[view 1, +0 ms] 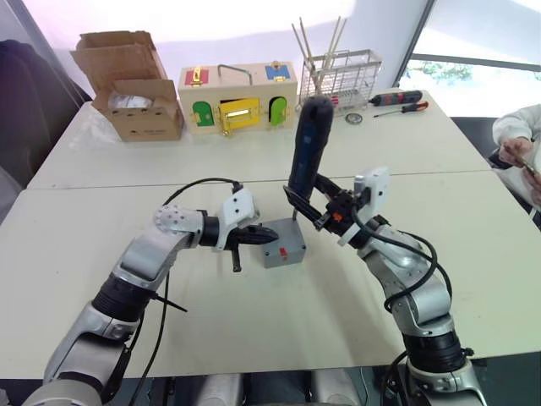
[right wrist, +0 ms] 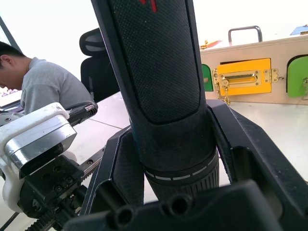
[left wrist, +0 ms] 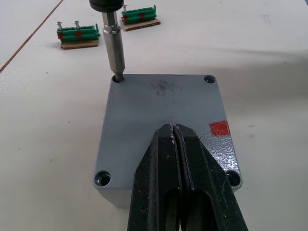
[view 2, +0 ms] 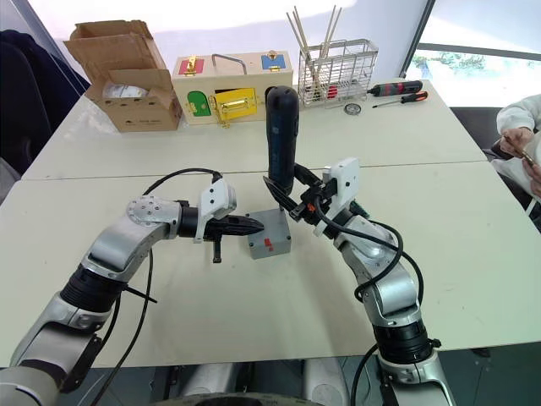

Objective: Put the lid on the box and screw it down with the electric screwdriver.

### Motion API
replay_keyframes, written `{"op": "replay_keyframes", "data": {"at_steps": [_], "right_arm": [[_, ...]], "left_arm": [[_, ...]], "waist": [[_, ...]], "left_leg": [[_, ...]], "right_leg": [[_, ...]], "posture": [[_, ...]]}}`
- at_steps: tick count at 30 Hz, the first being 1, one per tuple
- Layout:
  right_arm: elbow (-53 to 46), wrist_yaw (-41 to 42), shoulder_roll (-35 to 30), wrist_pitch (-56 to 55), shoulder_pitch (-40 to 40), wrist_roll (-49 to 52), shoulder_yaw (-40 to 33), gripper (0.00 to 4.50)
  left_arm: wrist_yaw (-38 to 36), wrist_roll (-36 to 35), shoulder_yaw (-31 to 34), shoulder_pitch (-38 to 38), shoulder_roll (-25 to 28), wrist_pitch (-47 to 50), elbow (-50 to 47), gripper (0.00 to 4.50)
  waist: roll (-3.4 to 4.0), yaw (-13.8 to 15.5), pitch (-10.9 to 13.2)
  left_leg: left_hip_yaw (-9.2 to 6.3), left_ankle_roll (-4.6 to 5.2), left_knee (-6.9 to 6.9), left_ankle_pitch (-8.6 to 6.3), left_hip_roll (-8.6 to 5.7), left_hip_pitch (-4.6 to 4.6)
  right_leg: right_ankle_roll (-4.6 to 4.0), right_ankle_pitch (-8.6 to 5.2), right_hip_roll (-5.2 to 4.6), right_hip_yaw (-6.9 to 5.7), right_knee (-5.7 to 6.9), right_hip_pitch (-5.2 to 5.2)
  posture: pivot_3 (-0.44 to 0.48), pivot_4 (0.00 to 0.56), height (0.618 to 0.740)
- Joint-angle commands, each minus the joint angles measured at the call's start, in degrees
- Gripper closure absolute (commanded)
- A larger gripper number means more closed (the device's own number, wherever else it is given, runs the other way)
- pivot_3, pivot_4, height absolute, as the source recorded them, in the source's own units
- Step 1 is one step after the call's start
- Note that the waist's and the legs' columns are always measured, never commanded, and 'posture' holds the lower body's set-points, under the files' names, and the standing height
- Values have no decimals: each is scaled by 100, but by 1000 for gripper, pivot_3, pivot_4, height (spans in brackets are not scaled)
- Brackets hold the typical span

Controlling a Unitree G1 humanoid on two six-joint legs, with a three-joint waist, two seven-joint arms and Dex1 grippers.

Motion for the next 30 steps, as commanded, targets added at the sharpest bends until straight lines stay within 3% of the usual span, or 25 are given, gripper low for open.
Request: {"op": "replay_keyframes", "data": {"at_steps": [1, 5, 10, 30], "right_arm": [[427, 188, 33, 274, 349, -63, 489, 2724], [455, 161, 80, 272, 317, -66, 488, 2724], [556, 155, 128, 266, 266, -145, 489, 2724], [850, -92, 417, 301, 300, -108, 180, 2724]], "left_arm": [[3, 150, -120, 116, 39, -5, 20, 4500], [18, 300, -194, 115, 74, -59, 66, 4500], [3, 288, -184, 87, 38, -45, 91, 4500], [4, 291, -200, 56, 57, 26, 64, 4500]], "waist": [[-2, 0, -9], [-3, 2, -11], [-4, -1, -15], [-12, -4, -20]], "left_leg": [[0, 2, -1, -1, 0, 3], [0, 7, -7, -5, 1, 26], [0, 13, -75, -10, 4, 139], [-2, 13, -93, -11, 16, 186]], "right_leg": [[0, 0, 0, 0, 0, 2], [-2, -5, 0, 0, -9, 27], [-1, -20, 1, -6, -89, 147], [-7, -28, 0, -5, -94, 180]], "posture": [[0, 150, 730], [0, 150, 730], [0, 150, 730], [0, 150, 730]]}}
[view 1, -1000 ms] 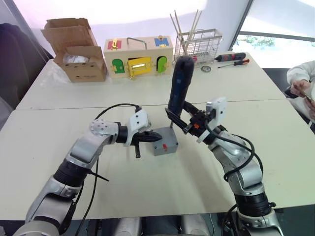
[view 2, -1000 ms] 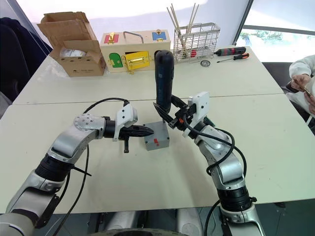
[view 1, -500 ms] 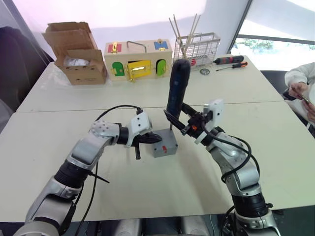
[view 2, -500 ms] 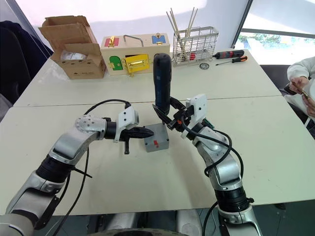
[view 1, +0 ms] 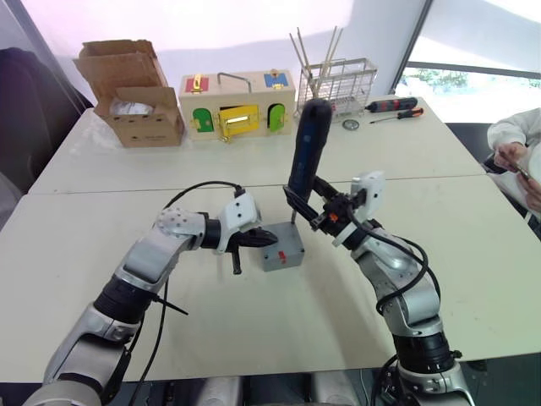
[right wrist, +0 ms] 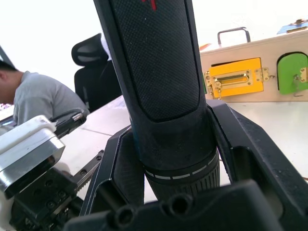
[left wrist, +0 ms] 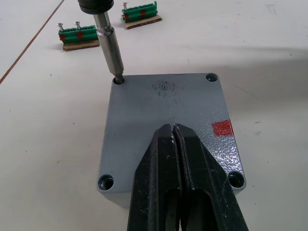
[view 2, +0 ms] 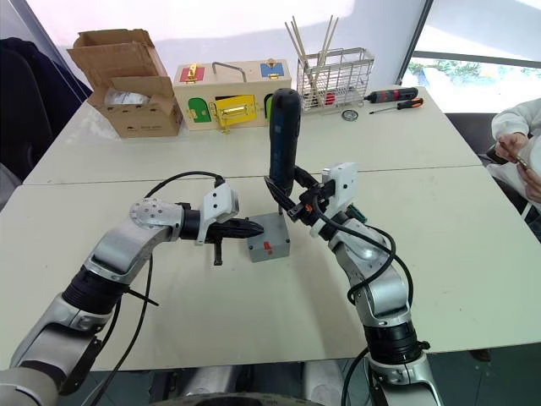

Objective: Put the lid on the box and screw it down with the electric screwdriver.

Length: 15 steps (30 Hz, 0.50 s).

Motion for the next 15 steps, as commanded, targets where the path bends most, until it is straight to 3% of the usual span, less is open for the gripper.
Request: {"op": "replay_keyframes", "data": {"at_steps": [1, 15], "right_arm": [[564, 75, 7, 328, 263, -23, 258, 2724], [647, 20, -24, 212, 438, -271, 430, 2724]], "left_arm": [[-18, 113, -67, 16, 56, 91, 33, 4500], [31, 138, -86, 5, -1, 63, 71, 4500]], "waist": [[0, 0, 0], [-2, 4, -2]], "left_leg": [[0, 0, 0, 0, 0, 0], [-1, 0, -2, 0, 2, 1]], "right_leg": [[0, 0, 0, 0, 0, 0], [0, -2, -1, -1, -4, 2]], "posture": [[0, 150, 730], [0, 150, 730]]}}
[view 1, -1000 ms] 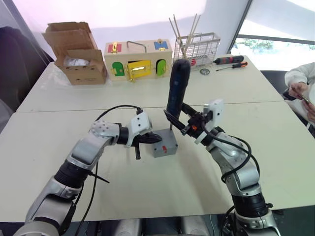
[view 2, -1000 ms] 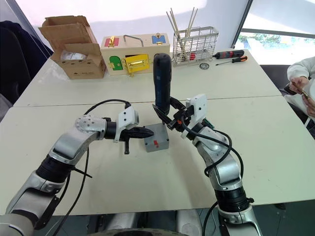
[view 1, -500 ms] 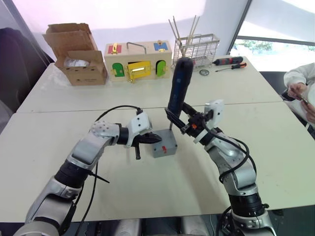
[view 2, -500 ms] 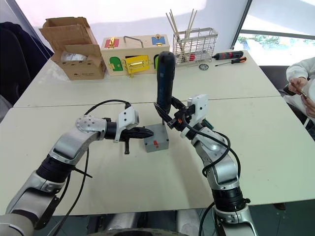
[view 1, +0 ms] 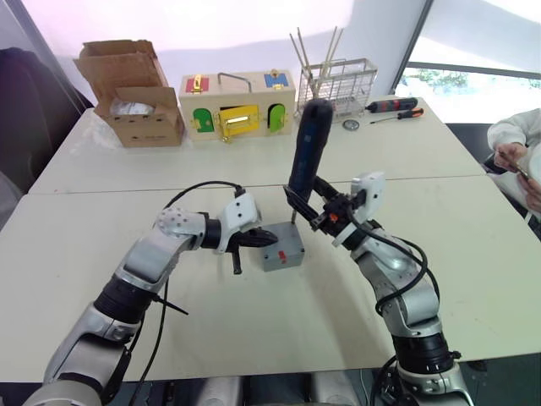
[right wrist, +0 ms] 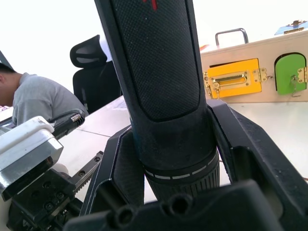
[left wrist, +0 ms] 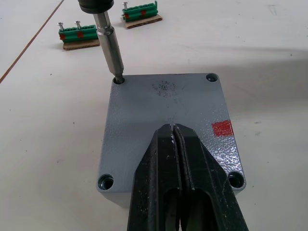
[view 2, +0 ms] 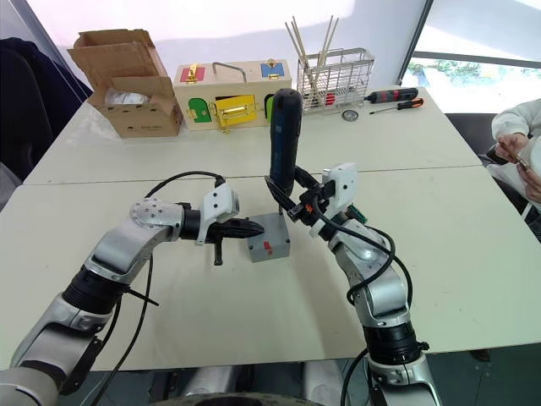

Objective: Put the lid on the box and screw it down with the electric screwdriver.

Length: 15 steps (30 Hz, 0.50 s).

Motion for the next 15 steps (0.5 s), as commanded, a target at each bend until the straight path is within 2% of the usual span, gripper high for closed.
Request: {"op": "replay_keyframes", "data": {"at_steps": [1, 15], "right_arm": [[626, 43, -19, 314, 400, -181, 398, 2724], [580, 66, -20, 215, 482, -235, 471, 2724]], "left_arm": [[15, 136, -81, 15, 7, 26, 80, 4500], [-4, 153, -85, 50, 22, -102, 168, 4500]], "waist": [[-1, 1, 0], [-6, 3, -4]], "left_leg": [[0, 0, 0, 0, 0, 0], [-4, 0, -4, 0, 1, 2]], "right_leg": [[0, 0, 0, 0, 0, 0], [0, -3, -2, -3, -3, 3]], "posture": [[0, 150, 730], [0, 150, 730]]}}
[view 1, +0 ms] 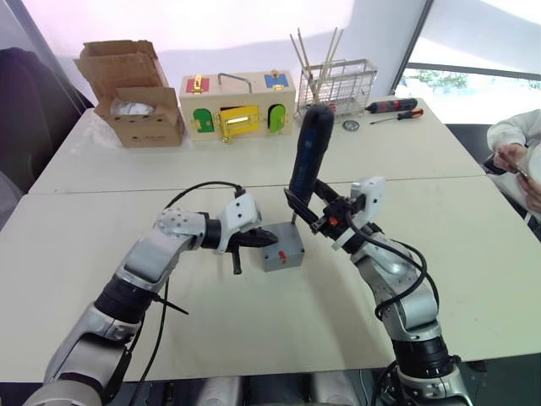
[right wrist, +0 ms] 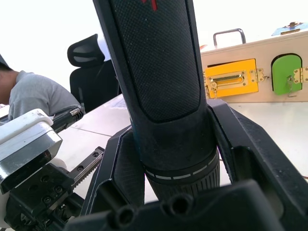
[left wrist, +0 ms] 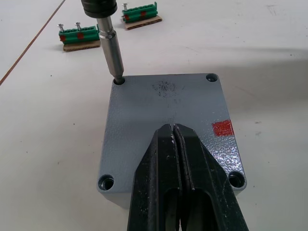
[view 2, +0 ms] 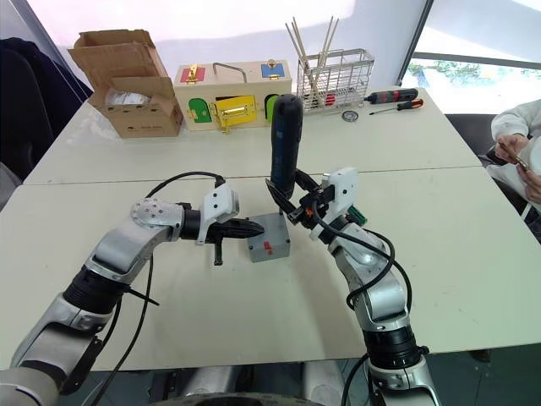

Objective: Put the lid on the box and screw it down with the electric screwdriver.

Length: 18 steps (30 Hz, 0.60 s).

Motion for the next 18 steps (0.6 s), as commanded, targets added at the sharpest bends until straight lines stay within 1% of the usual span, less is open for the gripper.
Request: {"op": "replay_keyframes", "data": {"at_steps": [1, 6, 11, 14, 15, 17, 18], "right_arm": [[563, 95, -27, 358, 346, -141, 423, 2724], [347, 132, -129, 347, 256, -154, 352, 2724], [-579, 56, -442, 884, -275, 212, -155, 2724], [-1198, 90, -678, 1498, -760, 800, -564, 2724], [-1347, 93, -738, 1665, -866, 978, -658, 2724], [-1519, 61, -827, 1898, -980, 1212, -787, 2724], [-1586, 8, -842, 2027, -1087, 1353, -894, 2724]], "left_arm": [[0, 147, -73, 50, 23, 7, 102, 4500], [17, 151, -76, 73, 15, -41, 124, 4500], [45, 156, -49, 82, 19, -104, 150, 4500], [-7, -15, 122, 41, 51, -16, 64, 4500], [-32, -64, 175, 10, 83, 33, 1, 4500], [-41, -159, 254, -29, 95, 162, -116, 4500], [-43, -295, 346, -45, 82, 289, -211, 4500]], "waist": [[0, 1, 0], [0, 6, 1], [5, 26, 16], [16, 33, 59], [22, 37, 68], [22, 41, 78], [26, 40, 82]], "left_leg": [[0, 0, 0, 0, 0, 0], [-1, 0, -1, 0, 0, -1], [-3, 0, -1, 0, -2, -14], [-4, 0, 1, 0, -3, -23], [-5, 0, 2, 0, -6, -39], [-9, -4, 17, 3, -8, -114], [-11, -8, 17, 6, -8, -126]], "right_leg": [[0, 0, 0, 0, 0, 0], [0, -1, -1, -1, -3, 1], [0, -1, -4, -4, -8, -5], [0, -1, -6, -5, -9, -11], [-1, 0, -8, -5, -8, -24], [-1, 4, -8, -7, 10, -100], [-1, 4, -8, -7, 13, -112]], "posture": [[0, 150, 730], [0, 150, 730], [0, 150, 730], [0, 150, 730], [0, 150, 730], [0, 150, 730], [0, 150, 730]]}}
